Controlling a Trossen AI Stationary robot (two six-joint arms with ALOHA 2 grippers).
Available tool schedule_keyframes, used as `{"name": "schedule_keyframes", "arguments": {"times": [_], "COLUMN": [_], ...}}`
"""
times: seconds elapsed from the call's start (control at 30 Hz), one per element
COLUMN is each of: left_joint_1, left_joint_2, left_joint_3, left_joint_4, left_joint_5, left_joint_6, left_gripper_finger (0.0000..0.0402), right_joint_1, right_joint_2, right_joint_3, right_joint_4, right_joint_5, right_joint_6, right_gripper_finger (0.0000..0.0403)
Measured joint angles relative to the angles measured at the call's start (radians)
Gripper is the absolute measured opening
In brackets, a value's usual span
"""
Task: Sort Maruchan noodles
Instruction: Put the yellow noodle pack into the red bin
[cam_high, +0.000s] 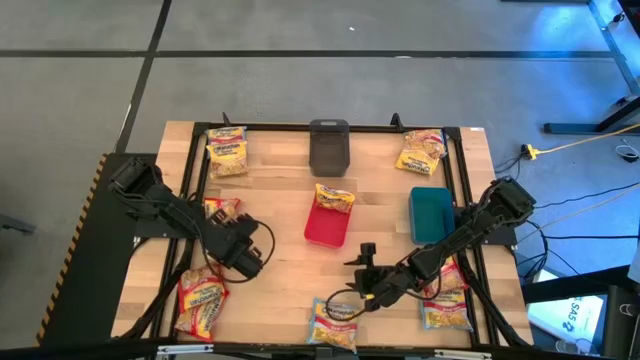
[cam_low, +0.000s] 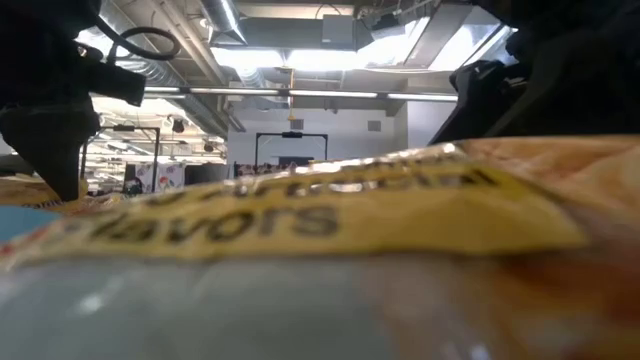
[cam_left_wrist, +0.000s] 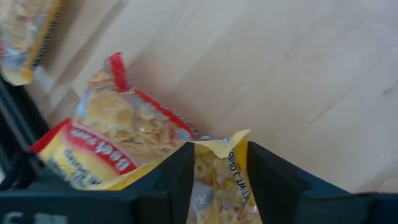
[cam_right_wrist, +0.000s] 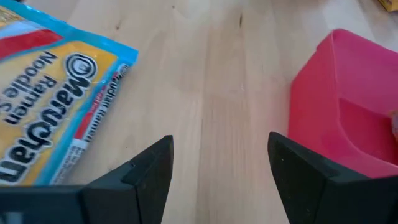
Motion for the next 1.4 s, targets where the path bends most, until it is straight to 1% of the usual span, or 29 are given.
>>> {"name": "schedule_keyframes", "arguments": {"times": [0.1, 0.23, 0.3, 0.4, 0.53, 0.63, 0.73, 0.8, 0.87, 1.0, 1.2, 1.3, 1.4], "left_joint_1": [0.0, 0.0, -0.004, -0.017, -0.047, -0.078, -0.105, -0.12, -0.127, -0.124, -0.1, -0.08, -0.058], "left_joint_2": [0.0, 0.0, 0.0, 0.001, 0.001, 0.001, 0.001, 0.015, 0.038, 0.111, 0.222, 0.245, 0.247], "left_joint_3": [-0.012, -0.018, -0.018, -0.008, 0.049, 0.087, 0.096, 0.096, 0.096, 0.096, 0.096, 0.095, 0.096], "left_joint_4": [0.037, 0.077, 0.088, 0.142, 0.29, 0.454, 0.647, 0.74, 0.807, 0.939, 1.167, 1.221, 1.223], "left_joint_5": [0.009, 0.01, 0.009, 0.01, 0.007, -0.016, -0.017, -0.022, -0.038, -0.051, -0.043, -0.034, 0.0], "left_joint_6": [0.028, 0.075, 0.095, 0.143, 0.271, 0.443, 0.636, 0.749, 0.823, 0.906, 0.947, 0.949, 0.947], "left_gripper_finger": [0.0089, 0.0021, 0.0007, 0.0003, 0.0002, 0.0001, 0.0001, 0.0001, 0.0001, 0.0, 0.0001, 0.0008, 0.0022], "right_joint_1": [0.002, 0.002, 0.002, 0.002, 0.003, 0.003, 0.003, 0.003, 0.003, 0.001, 0.001, 0.001, -0.005], "right_joint_2": [0.0, 0.0, 0.0, 0.0, 0.0, -0.001, -0.001, -0.001, -0.001, -0.001, -0.001, -0.001, -0.001], "right_joint_3": [0.0, 0.0, 0.0, 0.0, 0.0, 0.0, 0.0, 0.0, 0.0, 0.001, 0.001, 0.001, 0.001], "right_joint_4": [0.001, 0.001, 0.001, 0.001, -0.009, -0.013, -0.014, -0.017, -0.017, -0.018, -0.023, -0.017, -0.011], "right_joint_5": [0.0, 0.0, 0.0, 0.002, 0.015, 0.015, 0.003, -0.001, -0.004, -0.052, -0.142, -0.151, -0.14], "right_joint_6": [0.0, 0.001, 0.001, 0.0, -0.009, -0.009, -0.001, 0.006, 0.022, 0.084, 0.148, 0.168, 0.172], "right_gripper_finger": [0.0231, 0.0231, 0.0231, 0.0231, 0.0231, 0.0231, 0.0231, 0.0231, 0.0231, 0.0231, 0.0231, 0.0231, 0.0232]}}
